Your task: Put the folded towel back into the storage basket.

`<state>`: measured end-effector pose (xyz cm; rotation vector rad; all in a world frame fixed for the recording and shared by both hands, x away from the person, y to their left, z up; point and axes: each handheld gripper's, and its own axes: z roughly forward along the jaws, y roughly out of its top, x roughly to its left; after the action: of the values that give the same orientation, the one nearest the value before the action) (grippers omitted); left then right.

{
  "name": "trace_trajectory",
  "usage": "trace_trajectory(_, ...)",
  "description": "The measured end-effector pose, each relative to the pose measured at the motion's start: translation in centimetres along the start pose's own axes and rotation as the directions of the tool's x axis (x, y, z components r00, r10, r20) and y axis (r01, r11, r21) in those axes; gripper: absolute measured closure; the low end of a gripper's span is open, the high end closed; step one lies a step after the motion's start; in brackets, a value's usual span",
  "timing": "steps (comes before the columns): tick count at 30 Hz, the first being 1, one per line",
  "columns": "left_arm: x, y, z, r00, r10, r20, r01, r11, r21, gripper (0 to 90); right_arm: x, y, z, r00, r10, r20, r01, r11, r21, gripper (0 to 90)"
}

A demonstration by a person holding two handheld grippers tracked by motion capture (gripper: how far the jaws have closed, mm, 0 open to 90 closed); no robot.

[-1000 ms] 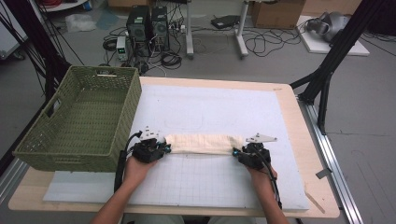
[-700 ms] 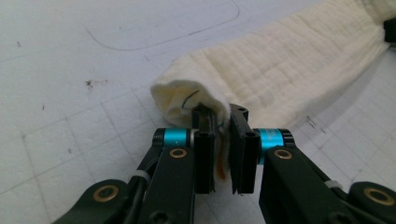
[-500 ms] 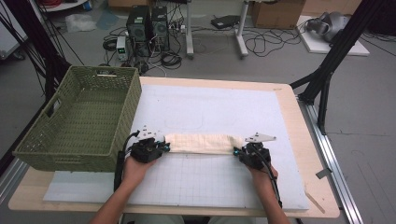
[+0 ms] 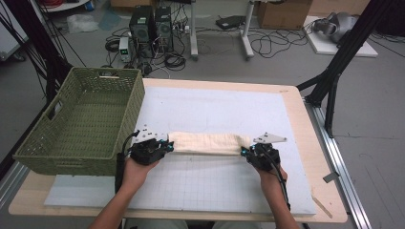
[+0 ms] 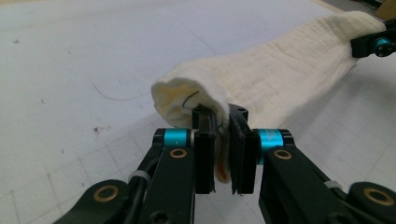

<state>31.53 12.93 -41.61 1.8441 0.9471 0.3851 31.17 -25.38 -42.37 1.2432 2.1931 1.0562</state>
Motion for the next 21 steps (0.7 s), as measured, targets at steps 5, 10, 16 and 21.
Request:
trace_trajectory(5,-0.2,0.7,-0.8,1.0,0.006,0.0,-0.006,0.9996,-0.029,81.6,0.2,0.7,-0.6,0.9999,-0.014,0.006,0.014,1.0,-0.02,79.1)
trace_trajectory(10,-0.2,1.5,-1.8,0.9999,0.013,-0.008,-0.014,0.998,-0.062,81.6,0.3,1.3,-0.9,0.9999,-0.015,0.0,0.015,0.999,-0.041,79.0)
trace_trajectory(16,-0.7,2.8,-3.2,0.9993,0.034,-0.018,-0.036,0.9936,-0.107,81.6,0.5,2.5,-1.2,0.9997,-0.026,0.003,0.026,0.998,-0.06,79.0)
trace_trajectory(21,-0.7,3.2,-3.9,0.9989,0.037,-0.027,-0.04,0.9915,-0.124,81.6,0.6,3.7,-1.6,0.9993,-0.037,0.007,0.038,0.997,-0.072,79.0)
